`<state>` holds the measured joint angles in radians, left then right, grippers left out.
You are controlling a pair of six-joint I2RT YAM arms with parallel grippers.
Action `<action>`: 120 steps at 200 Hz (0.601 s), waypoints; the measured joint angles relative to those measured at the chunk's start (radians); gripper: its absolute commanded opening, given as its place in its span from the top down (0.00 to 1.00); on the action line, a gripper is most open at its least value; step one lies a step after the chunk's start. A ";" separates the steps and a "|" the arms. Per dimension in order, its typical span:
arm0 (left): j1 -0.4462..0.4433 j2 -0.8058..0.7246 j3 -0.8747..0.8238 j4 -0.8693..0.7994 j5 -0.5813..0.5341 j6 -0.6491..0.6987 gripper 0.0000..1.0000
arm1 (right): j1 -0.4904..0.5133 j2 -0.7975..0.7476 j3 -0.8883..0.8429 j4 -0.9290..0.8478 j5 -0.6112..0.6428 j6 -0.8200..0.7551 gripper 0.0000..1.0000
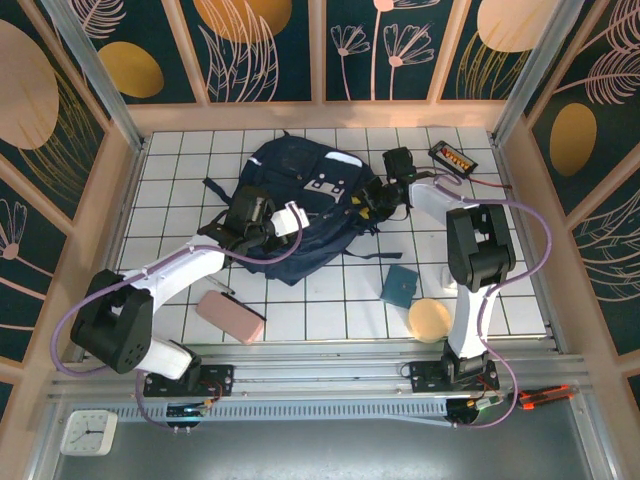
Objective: Pack books, pencil case, and school supplies into a backpack
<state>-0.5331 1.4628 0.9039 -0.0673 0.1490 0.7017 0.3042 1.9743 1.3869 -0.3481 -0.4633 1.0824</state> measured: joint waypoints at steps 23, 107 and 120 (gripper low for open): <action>0.000 -0.004 0.000 -0.001 0.000 0.000 1.00 | 0.000 0.000 0.000 0.000 0.002 -0.006 0.78; 0.000 -0.011 -0.001 -0.006 0.000 0.000 1.00 | 0.009 -0.002 -0.007 0.021 -0.002 0.009 0.68; 0.000 -0.011 -0.001 -0.007 0.000 0.000 1.00 | 0.011 -0.008 -0.027 0.043 -0.006 0.016 0.68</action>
<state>-0.5331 1.4517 0.9031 -0.0742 0.1486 0.7017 0.3153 1.9659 1.3598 -0.3050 -0.4698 1.0985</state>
